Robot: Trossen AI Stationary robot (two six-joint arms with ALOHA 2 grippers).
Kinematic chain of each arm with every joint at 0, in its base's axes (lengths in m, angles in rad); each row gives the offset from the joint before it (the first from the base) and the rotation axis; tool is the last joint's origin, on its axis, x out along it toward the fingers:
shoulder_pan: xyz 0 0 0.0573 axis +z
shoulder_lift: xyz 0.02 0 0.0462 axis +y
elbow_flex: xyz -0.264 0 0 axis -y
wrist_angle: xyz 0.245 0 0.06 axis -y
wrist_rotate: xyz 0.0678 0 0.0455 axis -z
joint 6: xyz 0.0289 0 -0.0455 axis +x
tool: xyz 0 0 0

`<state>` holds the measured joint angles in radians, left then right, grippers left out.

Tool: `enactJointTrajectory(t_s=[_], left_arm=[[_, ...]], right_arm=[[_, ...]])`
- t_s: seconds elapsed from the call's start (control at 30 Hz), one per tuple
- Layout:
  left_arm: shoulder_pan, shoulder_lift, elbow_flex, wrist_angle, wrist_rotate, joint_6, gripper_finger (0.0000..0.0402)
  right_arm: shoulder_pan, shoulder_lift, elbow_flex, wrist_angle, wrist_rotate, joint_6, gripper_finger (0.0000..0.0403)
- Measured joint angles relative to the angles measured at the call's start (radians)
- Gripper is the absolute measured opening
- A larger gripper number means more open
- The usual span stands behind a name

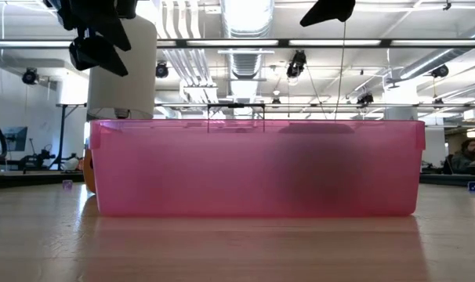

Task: Pick & Place Dice
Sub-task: Put the large orange dice into the pink bin

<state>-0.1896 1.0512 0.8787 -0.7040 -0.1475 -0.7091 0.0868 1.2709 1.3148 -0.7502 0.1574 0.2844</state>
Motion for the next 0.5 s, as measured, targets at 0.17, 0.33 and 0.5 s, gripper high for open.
enactJointTrajectory(t_s=[0.17, 0.33, 0.5], left_arm=[[0.010, 0.000, 0.000, 0.001, 0.001, -0.006, 0.0294], [0.017, 0.000, 0.000, 0.049, 0.001, -0.020, 0.0310], [0.028, 0.000, 0.000, 0.075, 0.026, -0.089, 0.0319]], right_arm=[[0.000, 0.000, 0.000, 0.000, 0.000, 0.000, 0.0400], [0.000, 0.000, 0.000, 0.000, 0.001, 0.000, 0.0400], [0.000, 0.000, 0.000, 0.000, 0.001, 0.000, 0.0400]])
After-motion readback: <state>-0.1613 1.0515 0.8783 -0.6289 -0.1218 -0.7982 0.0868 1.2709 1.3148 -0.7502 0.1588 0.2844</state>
